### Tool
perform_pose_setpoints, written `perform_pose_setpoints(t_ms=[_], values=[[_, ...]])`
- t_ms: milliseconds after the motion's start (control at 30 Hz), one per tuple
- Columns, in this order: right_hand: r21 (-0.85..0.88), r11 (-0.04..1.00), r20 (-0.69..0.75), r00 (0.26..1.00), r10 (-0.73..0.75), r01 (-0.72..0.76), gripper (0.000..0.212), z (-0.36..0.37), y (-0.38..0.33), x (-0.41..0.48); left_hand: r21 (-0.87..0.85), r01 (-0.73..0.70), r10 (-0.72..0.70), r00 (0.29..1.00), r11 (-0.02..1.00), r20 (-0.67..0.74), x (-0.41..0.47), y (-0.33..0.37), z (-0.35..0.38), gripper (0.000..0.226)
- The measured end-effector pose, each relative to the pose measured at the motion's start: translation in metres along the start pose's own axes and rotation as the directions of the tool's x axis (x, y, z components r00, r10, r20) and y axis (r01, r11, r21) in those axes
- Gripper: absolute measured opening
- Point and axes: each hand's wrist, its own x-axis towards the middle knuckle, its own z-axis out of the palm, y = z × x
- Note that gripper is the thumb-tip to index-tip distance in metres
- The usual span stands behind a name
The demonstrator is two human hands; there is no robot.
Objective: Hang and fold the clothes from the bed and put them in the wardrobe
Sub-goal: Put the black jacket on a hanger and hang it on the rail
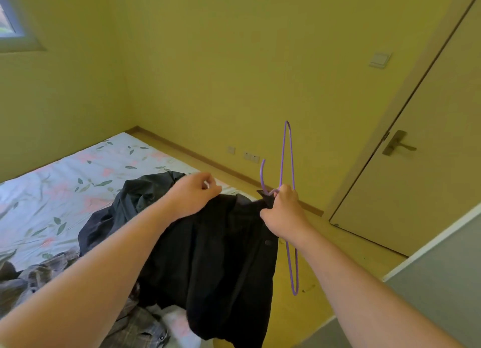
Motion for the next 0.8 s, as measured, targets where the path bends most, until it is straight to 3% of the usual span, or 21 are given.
perform_pose_setpoints(t_ms=[67, 267, 333, 433, 567, 667, 800], values=[[-0.036, 0.999, 0.032, 0.999, -0.013, 0.014, 0.036, 0.003, 0.002, -0.001, -0.099, -0.026, 0.035, 0.995, 0.995, 0.089, -0.008, 0.029, -0.020, 0.024], [0.132, 0.989, 0.168, 0.981, -0.094, 0.072, 0.063, 0.017, -0.018, -0.004, -0.041, -0.287, 0.290, 0.939, 0.957, 0.183, -0.021, 0.081, -0.033, 0.047], [0.206, 0.973, 0.167, 0.977, -0.136, 0.100, 0.055, 0.025, -0.020, -0.002, -0.019, -0.338, 0.335, 0.923, 0.941, 0.192, -0.023, 0.089, -0.032, 0.049], [0.274, 0.960, 0.056, 0.995, -0.078, 0.060, 0.024, 0.027, -0.023, -0.003, -0.043, -0.364, 0.366, 0.922, 0.930, 0.125, -0.019, 0.084, -0.030, 0.051], [0.331, 0.944, -0.043, 0.999, -0.006, 0.020, 0.020, 0.019, -0.026, 0.000, 0.110, -0.283, 0.291, 0.954, 0.953, -0.067, -0.002, 0.038, -0.021, 0.050], [0.267, 0.960, -0.067, 0.995, -0.071, 0.086, 0.022, 0.012, -0.036, 0.005, 0.321, -0.165, 0.192, 0.980, 0.933, -0.055, 0.008, -0.020, 0.002, 0.042], [0.257, 0.959, -0.107, 0.990, -0.092, 0.117, 0.021, 0.008, -0.042, 0.010, 0.444, 0.060, -0.056, 0.998, 0.894, -0.023, 0.000, -0.091, 0.050, 0.023]])
